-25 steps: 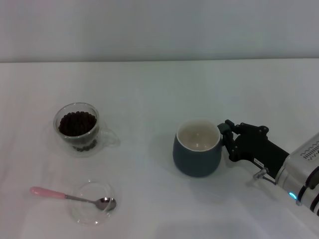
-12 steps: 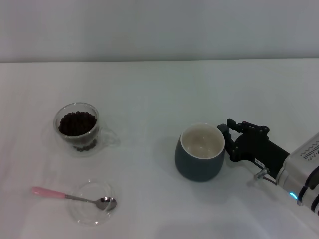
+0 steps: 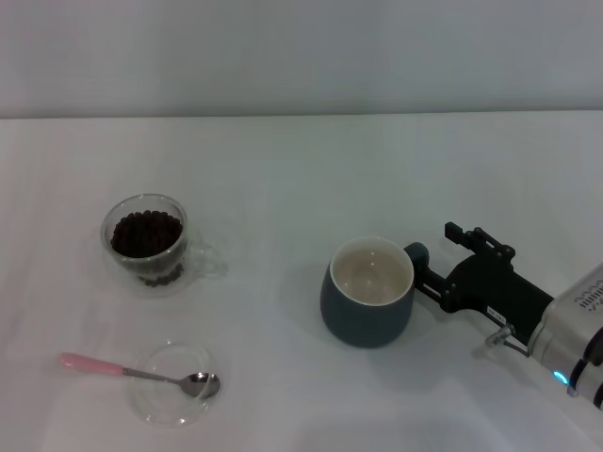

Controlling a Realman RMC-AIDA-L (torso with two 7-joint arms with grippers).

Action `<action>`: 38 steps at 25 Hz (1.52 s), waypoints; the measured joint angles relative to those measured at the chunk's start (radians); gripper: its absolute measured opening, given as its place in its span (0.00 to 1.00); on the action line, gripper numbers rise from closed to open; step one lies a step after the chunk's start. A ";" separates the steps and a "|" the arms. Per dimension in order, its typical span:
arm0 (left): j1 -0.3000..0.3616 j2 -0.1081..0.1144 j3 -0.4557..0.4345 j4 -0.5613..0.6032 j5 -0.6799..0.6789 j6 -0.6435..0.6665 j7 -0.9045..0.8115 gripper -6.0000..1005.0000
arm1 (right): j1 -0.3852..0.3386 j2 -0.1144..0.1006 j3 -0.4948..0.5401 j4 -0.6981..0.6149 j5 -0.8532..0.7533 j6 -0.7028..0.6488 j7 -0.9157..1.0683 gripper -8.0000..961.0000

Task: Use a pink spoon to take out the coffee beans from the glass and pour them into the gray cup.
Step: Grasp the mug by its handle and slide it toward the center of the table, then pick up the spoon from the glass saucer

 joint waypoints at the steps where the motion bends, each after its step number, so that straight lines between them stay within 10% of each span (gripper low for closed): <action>1: 0.001 0.000 0.000 0.000 0.000 0.000 -0.001 0.77 | -0.002 0.000 -0.001 0.000 0.000 -0.001 0.000 0.72; 26: 0.005 0.002 0.000 0.000 0.000 0.003 -0.032 0.77 | -0.071 -0.013 -0.032 0.336 -0.145 -0.449 0.332 0.79; 38: 0.018 0.041 0.011 0.127 0.310 0.091 -0.654 0.77 | -0.081 -0.008 0.115 0.327 -0.094 -0.510 0.253 0.79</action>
